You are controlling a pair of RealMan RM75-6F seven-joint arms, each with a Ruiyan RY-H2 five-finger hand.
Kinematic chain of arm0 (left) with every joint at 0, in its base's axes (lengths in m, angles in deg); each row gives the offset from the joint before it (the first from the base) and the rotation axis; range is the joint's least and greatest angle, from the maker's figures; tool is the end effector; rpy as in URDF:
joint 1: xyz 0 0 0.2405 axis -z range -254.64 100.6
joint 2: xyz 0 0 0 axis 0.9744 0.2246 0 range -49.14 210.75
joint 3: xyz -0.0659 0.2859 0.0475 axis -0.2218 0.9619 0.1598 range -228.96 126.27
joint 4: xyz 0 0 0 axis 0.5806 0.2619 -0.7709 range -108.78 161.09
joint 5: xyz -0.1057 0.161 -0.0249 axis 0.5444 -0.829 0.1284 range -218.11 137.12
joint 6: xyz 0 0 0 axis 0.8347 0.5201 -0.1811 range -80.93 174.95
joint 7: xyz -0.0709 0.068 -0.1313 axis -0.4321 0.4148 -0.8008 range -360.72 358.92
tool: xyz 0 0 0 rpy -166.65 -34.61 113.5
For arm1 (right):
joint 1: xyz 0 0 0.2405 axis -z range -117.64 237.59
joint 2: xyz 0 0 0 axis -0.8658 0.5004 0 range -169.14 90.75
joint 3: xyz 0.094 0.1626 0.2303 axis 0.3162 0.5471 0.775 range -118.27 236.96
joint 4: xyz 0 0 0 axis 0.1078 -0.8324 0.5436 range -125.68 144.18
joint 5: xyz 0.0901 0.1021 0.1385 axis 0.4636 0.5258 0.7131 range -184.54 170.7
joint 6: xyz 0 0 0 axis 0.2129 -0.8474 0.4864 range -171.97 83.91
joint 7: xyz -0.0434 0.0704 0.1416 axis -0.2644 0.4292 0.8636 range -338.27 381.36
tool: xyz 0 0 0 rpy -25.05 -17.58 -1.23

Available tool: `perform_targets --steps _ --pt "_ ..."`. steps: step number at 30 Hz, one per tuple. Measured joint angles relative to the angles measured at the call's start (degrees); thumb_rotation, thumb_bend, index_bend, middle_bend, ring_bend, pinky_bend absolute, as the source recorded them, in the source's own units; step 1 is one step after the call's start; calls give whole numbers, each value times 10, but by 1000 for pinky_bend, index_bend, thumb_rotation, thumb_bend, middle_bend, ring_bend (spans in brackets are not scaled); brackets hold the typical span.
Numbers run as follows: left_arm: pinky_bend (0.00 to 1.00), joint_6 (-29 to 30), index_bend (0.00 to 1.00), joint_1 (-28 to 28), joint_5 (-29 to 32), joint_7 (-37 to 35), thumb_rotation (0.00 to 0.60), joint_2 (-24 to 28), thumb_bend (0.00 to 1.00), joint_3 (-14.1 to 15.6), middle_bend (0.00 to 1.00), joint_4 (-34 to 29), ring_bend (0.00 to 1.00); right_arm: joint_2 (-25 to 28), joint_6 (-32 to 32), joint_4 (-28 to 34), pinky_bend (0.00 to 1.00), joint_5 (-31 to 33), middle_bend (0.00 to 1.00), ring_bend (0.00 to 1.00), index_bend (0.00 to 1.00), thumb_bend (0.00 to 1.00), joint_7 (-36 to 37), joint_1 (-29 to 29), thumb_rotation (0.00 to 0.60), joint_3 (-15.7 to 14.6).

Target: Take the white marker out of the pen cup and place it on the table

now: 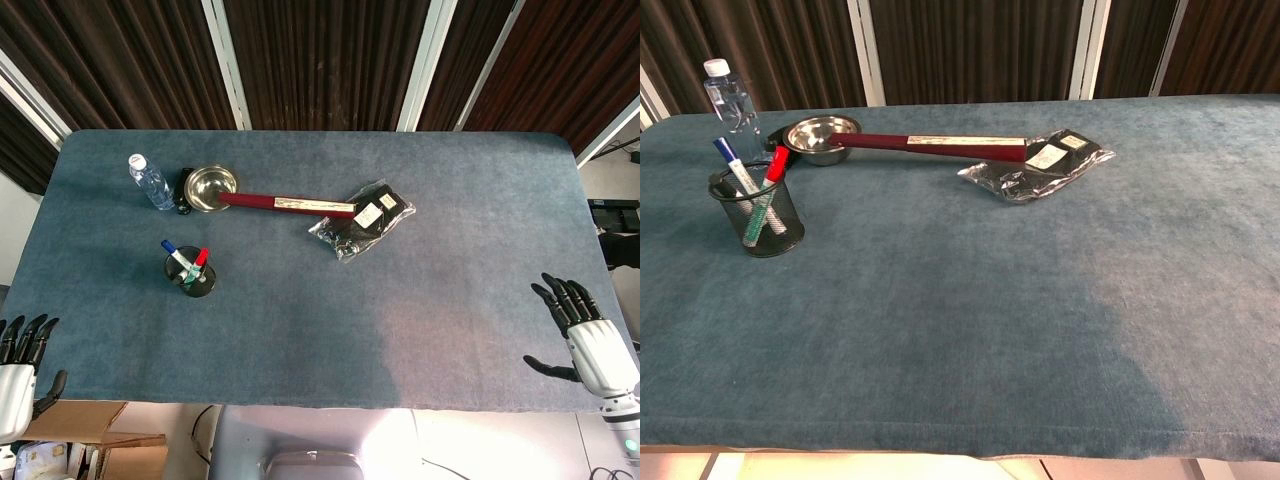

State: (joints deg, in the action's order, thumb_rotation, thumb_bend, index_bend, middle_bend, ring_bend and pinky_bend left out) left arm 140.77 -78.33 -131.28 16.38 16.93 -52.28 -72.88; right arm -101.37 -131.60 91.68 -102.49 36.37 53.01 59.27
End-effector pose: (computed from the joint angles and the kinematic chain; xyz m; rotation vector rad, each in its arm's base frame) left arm -0.3212 0.1592 0.1978 -1.3768 -0.7107 -0.7895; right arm -0.3441 -0.2061 0.2058 1.5404 -0.8785 1.0343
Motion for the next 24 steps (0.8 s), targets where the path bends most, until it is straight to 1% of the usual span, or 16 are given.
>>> perform_targets --steps 7,12,16,19,21,24 --pt "2 -5 155 3 -1 4 600 -1 346 -1 108 -2 63 1 0 -2 0 1 21 0 0 154 3 0 600 -1" --pt "22 -22 180 27 -15 11 600 -2 344 -10 123 -9 92 6 -6 -1 0 5 21 0 0 154 6 1 600 5" --pt "73 -55 224 65 -24 21 600 -6 344 -30 169 -18 139 18 -15 8 0 8 21 0 0 154 4 1 600 12" --pt "117 -93 269 104 -23 29 600 -19 344 -50 221 -22 182 31 -22 20 0 10 21 0 0 154 2 2 600 16" --pt "156 -125 302 135 -17 33 600 -36 344 -64 258 -20 219 39 -28 27 0 11 21 0 0 154 1 4 600 19" --pt "192 -166 308 174 -4 40 600 -74 344 -81 277 -5 248 46 -30 35 0 11 21 0 0 154 -2 6 600 20"
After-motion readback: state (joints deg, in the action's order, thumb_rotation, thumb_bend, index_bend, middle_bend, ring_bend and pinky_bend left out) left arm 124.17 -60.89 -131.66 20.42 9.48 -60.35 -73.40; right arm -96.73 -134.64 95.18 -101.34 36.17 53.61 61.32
